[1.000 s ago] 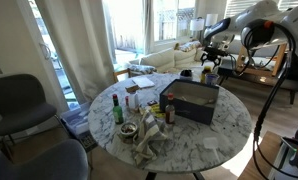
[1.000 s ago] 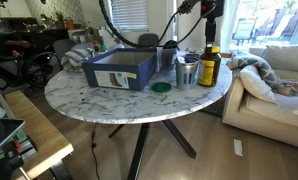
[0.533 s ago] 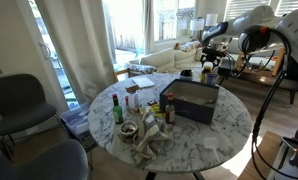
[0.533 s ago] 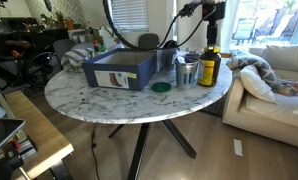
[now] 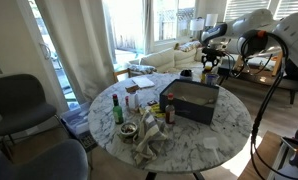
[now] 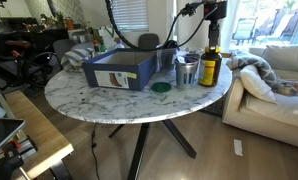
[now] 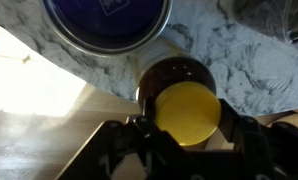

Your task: Pick up the brown medicine bottle with a yellow lid and put it in the blue box

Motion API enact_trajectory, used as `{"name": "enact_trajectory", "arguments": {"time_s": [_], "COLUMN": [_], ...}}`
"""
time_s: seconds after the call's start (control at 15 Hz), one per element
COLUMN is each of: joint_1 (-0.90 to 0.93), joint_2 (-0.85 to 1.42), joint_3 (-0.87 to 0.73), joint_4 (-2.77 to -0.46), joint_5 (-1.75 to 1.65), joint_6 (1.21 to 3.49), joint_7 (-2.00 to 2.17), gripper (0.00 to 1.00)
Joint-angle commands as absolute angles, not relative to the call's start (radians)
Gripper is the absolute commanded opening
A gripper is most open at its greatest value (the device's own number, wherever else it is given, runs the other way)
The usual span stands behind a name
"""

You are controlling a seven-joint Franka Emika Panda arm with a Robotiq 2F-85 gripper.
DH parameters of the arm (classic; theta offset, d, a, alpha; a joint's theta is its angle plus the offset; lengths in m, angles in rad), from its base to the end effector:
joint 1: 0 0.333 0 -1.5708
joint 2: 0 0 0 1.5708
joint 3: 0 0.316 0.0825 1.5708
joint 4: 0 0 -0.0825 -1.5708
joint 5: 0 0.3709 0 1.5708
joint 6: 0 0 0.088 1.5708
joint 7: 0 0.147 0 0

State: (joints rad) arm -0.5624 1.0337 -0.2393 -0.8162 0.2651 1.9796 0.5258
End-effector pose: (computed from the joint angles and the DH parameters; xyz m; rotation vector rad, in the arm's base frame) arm 0.6289 -0.4962 0.2759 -2.4808 1.8572 -0.2371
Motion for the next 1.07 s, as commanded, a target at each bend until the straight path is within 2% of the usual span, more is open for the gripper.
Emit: {"name": "enact_trajectory", "arguments": {"time_s": [0.0, 0.4, 1.0], "joint_1": [-0.565, -0.572, -0.486], "joint_2": [1.010, 0.877, 0.564], "joint_3": [-0.251, -0.225, -0.116], "joint_4": [-0.789, -0.797, -0.912], "joint_5": [0.246, 0.267, 0.273], "joint_6": [1.956, 1.938, 1.557], "joint_7": [0.503, 0.355, 0.060], "gripper": [0.37, 0.37, 0.37]}}
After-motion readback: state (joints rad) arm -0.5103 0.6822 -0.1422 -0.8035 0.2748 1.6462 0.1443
